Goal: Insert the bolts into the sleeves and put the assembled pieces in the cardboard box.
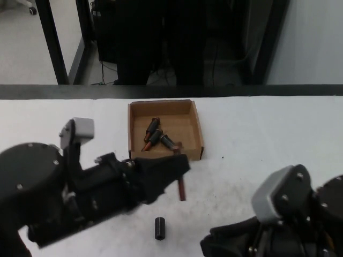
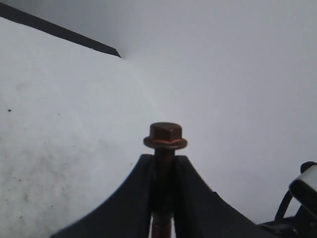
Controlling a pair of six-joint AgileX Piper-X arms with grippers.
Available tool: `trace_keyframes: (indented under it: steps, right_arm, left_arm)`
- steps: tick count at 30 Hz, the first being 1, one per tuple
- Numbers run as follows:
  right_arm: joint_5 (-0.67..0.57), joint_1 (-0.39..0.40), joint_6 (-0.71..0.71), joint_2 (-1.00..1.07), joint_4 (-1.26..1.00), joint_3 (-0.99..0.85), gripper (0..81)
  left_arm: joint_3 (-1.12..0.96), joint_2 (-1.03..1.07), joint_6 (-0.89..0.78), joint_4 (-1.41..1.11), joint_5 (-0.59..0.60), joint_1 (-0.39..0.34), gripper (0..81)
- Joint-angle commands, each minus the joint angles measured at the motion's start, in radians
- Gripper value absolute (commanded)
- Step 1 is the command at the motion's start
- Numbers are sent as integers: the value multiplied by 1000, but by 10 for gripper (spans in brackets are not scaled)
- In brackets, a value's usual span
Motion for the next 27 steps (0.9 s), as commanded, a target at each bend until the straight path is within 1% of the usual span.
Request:
trace_keyframes:
  steps: [1,4,9,15,17,20,23,27]
  right_arm:
    - [-7,2,-16,51,-28,-42,2]
    - [-12,2,-16,89,-37,-73,2]
    - [-23,2,-21,143,-37,-135,2]
    - [-23,2,-39,184,-37,-191,2]
    - [-23,2,-39,186,-37,-198,2]
    - [-22,4,-58,186,-37,-198,2]
    - [13,9,-129,186,-37,-198,2]
    - [24,8,-218,186,-129,-174,2]
  left_arm:
    - [-1,-12,70,-4,152,66,8]
    - [-1,-12,90,-4,172,89,8]
    - [-1,-12,93,-6,172,91,8]
    - [-1,-12,25,-80,170,99,8]
    - [-1,-12,27,-121,164,99,8]
    - [2,-12,77,-183,146,99,8]
    - [13,-12,183,-258,143,99,8]
    - [59,-12,230,-331,115,94,8]
